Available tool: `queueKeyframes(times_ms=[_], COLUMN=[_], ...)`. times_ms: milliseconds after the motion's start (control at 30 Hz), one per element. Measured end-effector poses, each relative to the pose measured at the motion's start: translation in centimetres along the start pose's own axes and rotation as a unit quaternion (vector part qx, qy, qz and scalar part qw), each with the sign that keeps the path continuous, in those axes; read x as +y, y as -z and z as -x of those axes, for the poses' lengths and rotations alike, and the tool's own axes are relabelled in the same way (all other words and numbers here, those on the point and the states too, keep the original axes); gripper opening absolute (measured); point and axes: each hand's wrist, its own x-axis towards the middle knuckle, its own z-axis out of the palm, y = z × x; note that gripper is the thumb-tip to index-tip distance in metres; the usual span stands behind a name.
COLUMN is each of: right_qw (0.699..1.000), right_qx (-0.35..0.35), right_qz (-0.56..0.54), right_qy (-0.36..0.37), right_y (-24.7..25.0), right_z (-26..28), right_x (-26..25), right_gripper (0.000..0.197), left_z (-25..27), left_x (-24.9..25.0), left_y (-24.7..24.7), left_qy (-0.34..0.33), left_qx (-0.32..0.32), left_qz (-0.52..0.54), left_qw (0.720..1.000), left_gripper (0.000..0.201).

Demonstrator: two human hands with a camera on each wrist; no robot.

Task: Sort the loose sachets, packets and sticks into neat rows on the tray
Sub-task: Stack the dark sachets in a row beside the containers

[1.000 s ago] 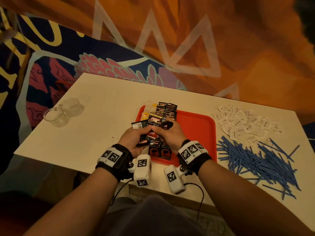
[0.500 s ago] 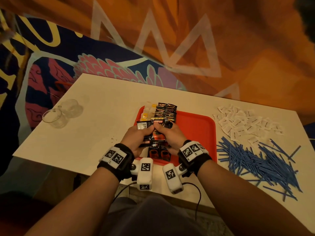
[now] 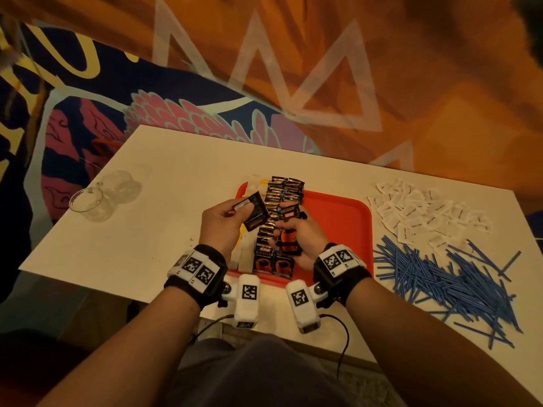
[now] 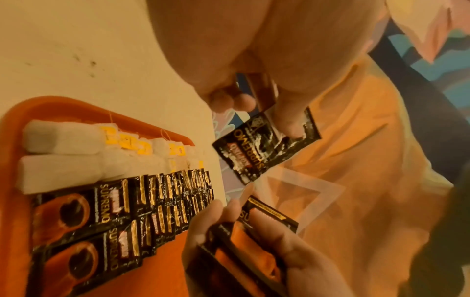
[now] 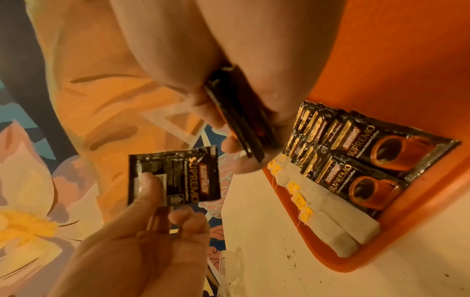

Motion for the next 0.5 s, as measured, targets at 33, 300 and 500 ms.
queueKeyframes(times_ms=[33, 300, 500], right_qw=[1.0, 0.992, 0.994], right_qx=[0.0, -0.059, -0.038], right_qz=[-0.005, -0.095, -0.098], right_qy=[-0.012, -0.054, 0.011], right_y=[-0.1, -1.2, -0.2], right_z=[0.0, -0.3, -0.8], right_x=[0.0, -2.0, -2.9], right_gripper=[0.03, 0.069, 0.017], left_z=[0.0, 1.1, 0.8], left_x=[0.1, -0.1, -1.0], left_y=[-0.1, -1.8, -2.1], left_qy=[-0.029, -0.203, -0.255], left_qx=[-0.004, -0.152, -0.226], left_qz=[-0.014, -0.192, -0.3], left_qw=[0.999, 0.948, 0.891], left_gripper=[0.022, 0.03, 0.029])
